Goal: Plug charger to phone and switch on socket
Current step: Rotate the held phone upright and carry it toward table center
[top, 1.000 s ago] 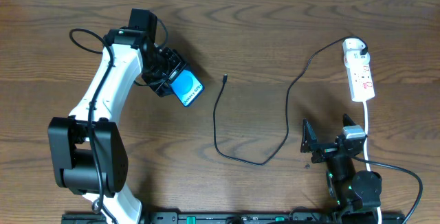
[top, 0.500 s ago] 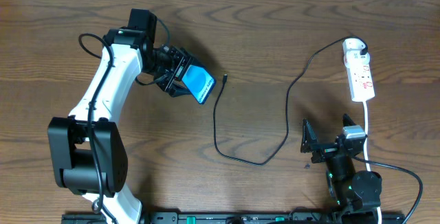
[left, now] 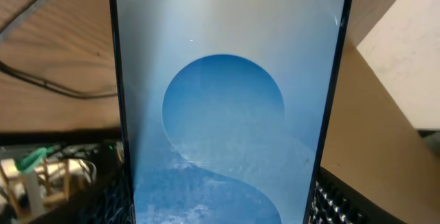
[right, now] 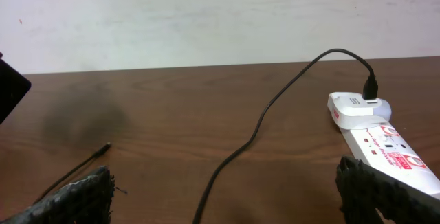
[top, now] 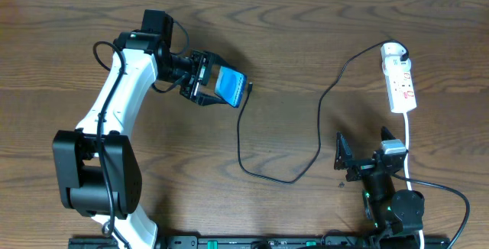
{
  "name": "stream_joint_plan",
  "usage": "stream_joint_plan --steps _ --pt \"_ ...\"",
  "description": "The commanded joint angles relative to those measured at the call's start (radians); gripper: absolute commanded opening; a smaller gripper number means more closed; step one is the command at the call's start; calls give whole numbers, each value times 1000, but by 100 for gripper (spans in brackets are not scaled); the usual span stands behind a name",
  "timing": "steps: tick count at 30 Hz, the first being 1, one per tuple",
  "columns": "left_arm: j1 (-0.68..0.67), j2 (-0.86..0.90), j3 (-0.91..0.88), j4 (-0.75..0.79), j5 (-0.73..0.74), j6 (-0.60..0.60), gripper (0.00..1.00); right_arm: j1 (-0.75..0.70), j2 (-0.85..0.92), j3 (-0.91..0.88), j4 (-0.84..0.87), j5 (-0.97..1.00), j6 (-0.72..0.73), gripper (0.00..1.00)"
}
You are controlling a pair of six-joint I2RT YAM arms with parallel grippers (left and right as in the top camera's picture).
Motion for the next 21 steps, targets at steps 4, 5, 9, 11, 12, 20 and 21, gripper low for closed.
stream_joint_plan --steps 4,5,9,11,12,20,21 --pt "9 -24 10 -3 64 -61 59 -5 -6 -3 -1 -5 -9 99" --pt "9 -24 10 -3 64 -61 59 -5 -6 -3 -1 -5 -9 99" --pt "9 -24 10 -3 64 -61 59 -5 -6 -3 -1 -5 -9 99" --pt "9 -24 10 -3 64 -61 59 -5 -6 -3 -1 -5 -9 99" --pt "9 -24 10 -3 64 -62 59 -5 -6 -3 -1 -5 -9 99" --pt "9 -24 10 -3 48 -60 59 -5 -6 -3 -1 -5 -9 99" --pt "9 -24 10 -3 19 -60 59 -5 -6 -3 -1 -5 -9 99"
